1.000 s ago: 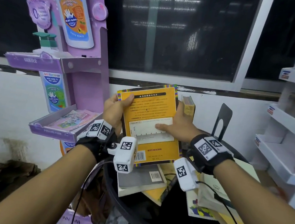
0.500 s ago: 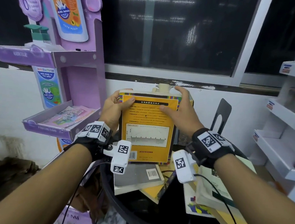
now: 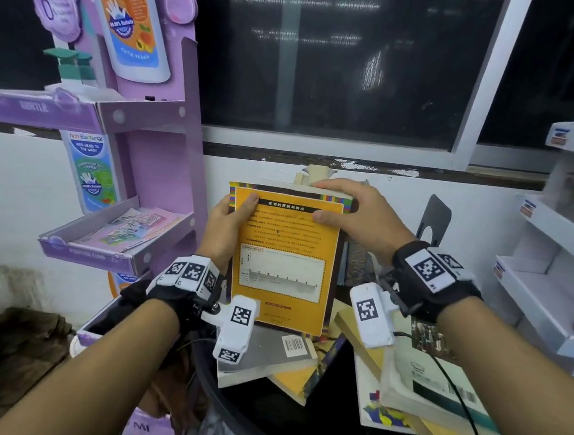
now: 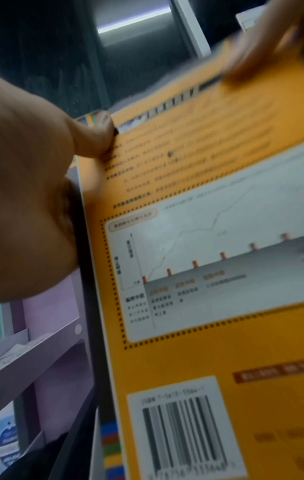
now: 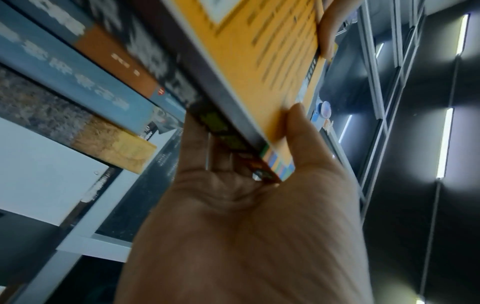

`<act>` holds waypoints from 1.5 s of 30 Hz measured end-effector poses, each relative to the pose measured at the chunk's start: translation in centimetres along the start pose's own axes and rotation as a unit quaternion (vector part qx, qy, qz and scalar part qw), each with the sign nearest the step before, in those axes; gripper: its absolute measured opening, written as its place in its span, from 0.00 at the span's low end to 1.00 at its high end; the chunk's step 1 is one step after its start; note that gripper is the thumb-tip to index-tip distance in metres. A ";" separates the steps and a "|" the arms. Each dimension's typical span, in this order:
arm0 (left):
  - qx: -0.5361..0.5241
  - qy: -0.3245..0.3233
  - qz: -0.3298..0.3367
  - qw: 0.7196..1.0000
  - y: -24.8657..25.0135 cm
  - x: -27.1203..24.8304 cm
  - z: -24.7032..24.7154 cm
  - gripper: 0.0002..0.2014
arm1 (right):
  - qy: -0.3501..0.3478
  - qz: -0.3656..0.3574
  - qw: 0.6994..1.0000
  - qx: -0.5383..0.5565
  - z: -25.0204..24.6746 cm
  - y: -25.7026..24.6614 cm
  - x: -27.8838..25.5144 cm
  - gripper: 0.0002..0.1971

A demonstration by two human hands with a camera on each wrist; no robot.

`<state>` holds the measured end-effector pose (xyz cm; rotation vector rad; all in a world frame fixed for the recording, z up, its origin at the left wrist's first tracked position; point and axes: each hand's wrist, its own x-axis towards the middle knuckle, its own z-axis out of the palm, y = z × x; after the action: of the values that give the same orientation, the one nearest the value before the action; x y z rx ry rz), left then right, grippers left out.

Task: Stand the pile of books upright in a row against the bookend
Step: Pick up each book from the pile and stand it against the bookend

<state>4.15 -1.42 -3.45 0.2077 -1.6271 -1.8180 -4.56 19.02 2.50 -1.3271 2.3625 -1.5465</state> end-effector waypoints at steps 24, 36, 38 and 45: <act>0.084 -0.030 -0.007 0.996 0.5 -0.4 0.9 0.19 | -0.101 0.036 0.981 -0.163 0.3 -4.2 -1.7 0.37; 0.133 -0.067 -0.023 0.989 1.7 -0.2 -0.3 0.25 | -0.030 0.011 0.988 -0.148 0.6 -5.3 -2.4 0.32; 0.136 -0.064 -0.010 0.989 2.0 0.1 0.0 0.24 | -0.019 0.013 0.986 -0.163 -0.3 -5.6 -2.3 0.32; 0.194 -0.089 0.044 0.976 2.5 1.1 2.9 0.17 | 0.039 0.052 0.981 -0.181 -4.5 -5.6 -2.8 0.30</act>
<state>2.69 0.38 -0.23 0.1440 -2.0770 -1.4735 -1.21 23.40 7.87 -1.1862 2.8145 -1.2012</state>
